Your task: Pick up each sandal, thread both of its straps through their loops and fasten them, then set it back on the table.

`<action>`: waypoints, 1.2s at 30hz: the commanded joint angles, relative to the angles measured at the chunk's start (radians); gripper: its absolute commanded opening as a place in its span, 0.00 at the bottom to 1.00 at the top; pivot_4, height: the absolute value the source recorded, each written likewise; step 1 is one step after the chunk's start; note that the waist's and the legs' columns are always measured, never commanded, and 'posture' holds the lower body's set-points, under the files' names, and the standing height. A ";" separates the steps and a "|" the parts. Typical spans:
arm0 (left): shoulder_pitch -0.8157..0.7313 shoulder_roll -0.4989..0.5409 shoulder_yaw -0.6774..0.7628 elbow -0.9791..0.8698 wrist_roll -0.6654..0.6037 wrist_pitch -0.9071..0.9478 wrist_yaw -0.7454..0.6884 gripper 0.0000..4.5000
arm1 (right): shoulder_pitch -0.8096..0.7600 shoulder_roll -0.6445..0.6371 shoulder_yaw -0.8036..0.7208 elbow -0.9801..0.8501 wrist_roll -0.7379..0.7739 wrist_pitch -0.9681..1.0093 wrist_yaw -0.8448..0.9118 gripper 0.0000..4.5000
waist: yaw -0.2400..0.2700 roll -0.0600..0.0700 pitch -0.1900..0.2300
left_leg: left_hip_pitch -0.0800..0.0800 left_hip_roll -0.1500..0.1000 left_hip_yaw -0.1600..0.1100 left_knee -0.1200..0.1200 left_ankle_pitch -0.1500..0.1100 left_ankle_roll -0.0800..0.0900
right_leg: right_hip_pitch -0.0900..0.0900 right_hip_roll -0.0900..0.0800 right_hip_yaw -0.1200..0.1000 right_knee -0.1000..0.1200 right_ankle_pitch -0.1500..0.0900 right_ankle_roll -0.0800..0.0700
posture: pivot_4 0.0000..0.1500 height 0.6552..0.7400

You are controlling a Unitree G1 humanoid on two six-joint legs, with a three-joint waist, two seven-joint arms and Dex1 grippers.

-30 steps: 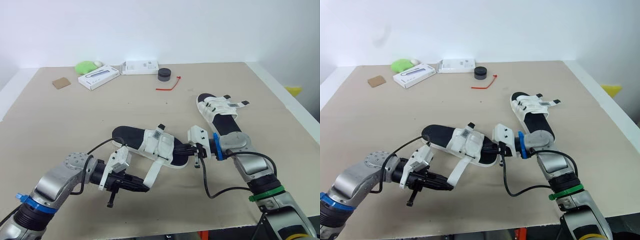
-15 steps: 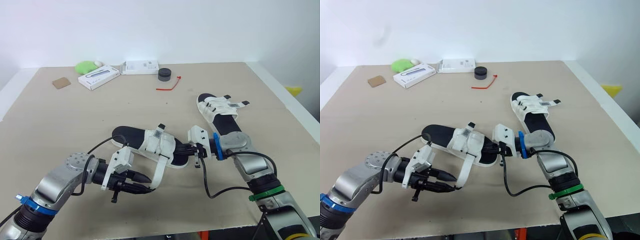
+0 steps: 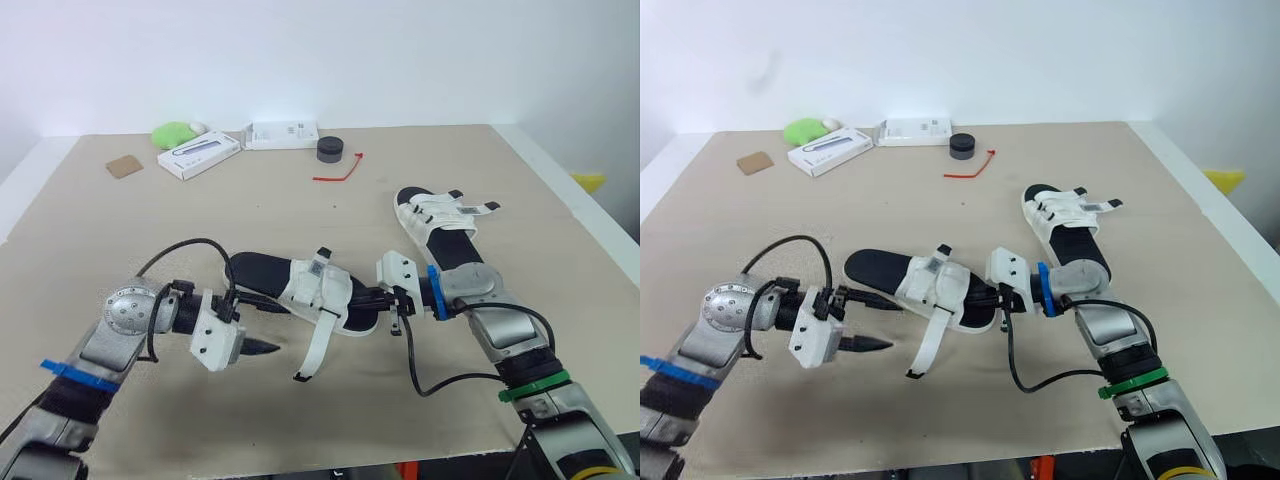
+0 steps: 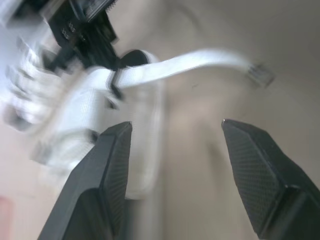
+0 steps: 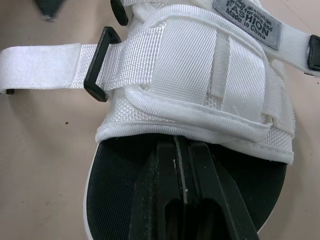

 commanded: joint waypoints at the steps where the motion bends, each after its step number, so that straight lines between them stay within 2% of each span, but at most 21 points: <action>1: -0.051 -0.016 -0.053 0.099 0.089 -0.280 0.063 0.66 | -0.013 0.001 0.010 0.000 -0.008 -0.004 0.003 0.00 | 0.000 0.000 0.000 | 0.000 0.000 0.001 0.000 0.000 0.000 | 0.000 -0.002 0.000 0.000 0.002 -0.003 | 1.00 1.00; 5: -0.102 -0.030 -0.132 0.126 0.102 -0.368 0.120 0.66 | -0.012 -0.004 0.006 -0.003 -0.008 -0.002 0.005 0.00 | -0.001 0.000 0.000 | -0.002 -0.001 0.002 0.000 -0.001 0.001 | 0.000 -0.005 0.000 0.000 0.002 -0.001 | 1.00 1.00; 8: -0.132 -0.049 -0.171 0.114 0.103 -0.345 0.158 0.66 | -0.009 -0.008 0.003 -0.007 -0.006 0.000 0.004 0.00 | 0.000 0.000 0.000 | -0.002 -0.001 0.002 0.000 -0.001 0.001 | 0.000 -0.003 -0.001 0.000 0.000 0.003 | 1.00 1.00; 18: -0.224 -0.069 -0.277 0.109 0.124 -0.294 0.210 0.66 | -0.003 -0.012 0.000 -0.019 -0.005 0.011 -0.004 0.00 | 0.000 0.000 0.000 | -0.003 -0.001 0.001 0.000 -0.001 0.001 | 0.000 0.000 0.000 0.000 0.000 0.004 | 1.00 1.00; 21: -0.239 -0.066 -0.304 0.116 0.118 -0.279 0.210 0.48 | -0.008 -0.011 -0.001 -0.014 -0.005 0.012 -0.007 0.00 | 0.000 0.000 0.000 | -0.003 -0.001 0.001 0.000 -0.001 0.001 | 0.000 0.000 0.000 0.000 0.000 0.004 | 1.00 1.00; 22: -0.244 -0.063 -0.314 0.117 0.114 -0.278 0.208 0.38 | -0.008 -0.011 -0.002 -0.014 -0.005 0.013 -0.007 0.00 | 0.000 0.000 0.000 | -0.003 -0.001 0.001 0.000 0.000 0.001 | 0.000 0.000 0.001 0.000 0.000 0.004 | 1.00 1.00; 23: -0.247 -0.061 -0.320 0.119 0.114 -0.277 0.209 0.23 | -0.008 -0.011 -0.002 -0.014 -0.005 0.013 -0.008 0.00 | 0.000 0.000 0.000 | -0.003 -0.001 0.001 0.000 -0.001 0.001 | 0.000 0.001 0.001 0.000 0.000 0.004 | 1.00 1.00; 25: -0.253 -0.057 -0.333 0.118 0.108 -0.271 0.206 0.05 | -0.007 -0.010 -0.001 -0.017 -0.005 0.015 -0.009 0.00 | 0.000 0.000 0.000 | -0.003 -0.001 0.001 0.000 0.000 0.001 | 0.000 0.001 0.001 0.000 0.000 0.004 | 1.00 1.00; 26: -0.254 -0.053 -0.344 0.121 0.097 -0.250 0.195 0.02 | -0.006 -0.011 -0.002 -0.019 -0.005 0.016 -0.009 0.00 | 0.000 0.000 0.000 | -0.003 -0.001 0.001 0.000 -0.001 0.001 | 0.000 0.001 0.001 0.000 0.000 0.004 | 1.00 1.00; 29: -0.246 -0.042 -0.375 0.120 0.018 -0.154 0.150 0.02 | -0.003 -0.012 -0.002 -0.021 -0.004 0.019 -0.010 0.00 | 0.000 0.000 0.000 | -0.002 -0.001 0.001 0.000 0.000 0.001 | 0.000 0.001 0.001 0.000 0.000 0.004 | 1.00 1.00; 31: -0.222 -0.026 -0.372 0.088 -0.104 0.002 0.092 0.02 | 0.000 -0.014 -0.003 -0.024 -0.004 0.020 -0.009 0.00 | 0.000 0.000 0.000 | -0.002 -0.001 0.001 0.000 0.000 0.001 | 0.000 0.002 0.002 0.000 0.000 0.004 | 1.00 1.00; 35: -0.210 0.015 -0.337 -0.014 -0.345 0.441 -0.041 0.02 | -0.002 -0.017 -0.002 -0.019 -0.006 0.017 -0.006 0.00 | -0.001 0.000 0.000 | -0.001 0.000 -0.001 0.000 -0.001 0.001 | 0.000 0.004 0.002 0.001 -0.002 0.005 | 1.00 1.00; 36: -0.219 0.019 -0.321 -0.050 -0.438 0.633 -0.041 0.02 | -0.004 -0.015 -0.001 -0.016 -0.007 0.016 -0.006 0.00 | -0.001 0.000 0.000 | -0.001 0.000 -0.001 0.000 -0.001 0.001 | 0.000 0.004 0.001 0.001 -0.002 0.005 | 1.00 1.00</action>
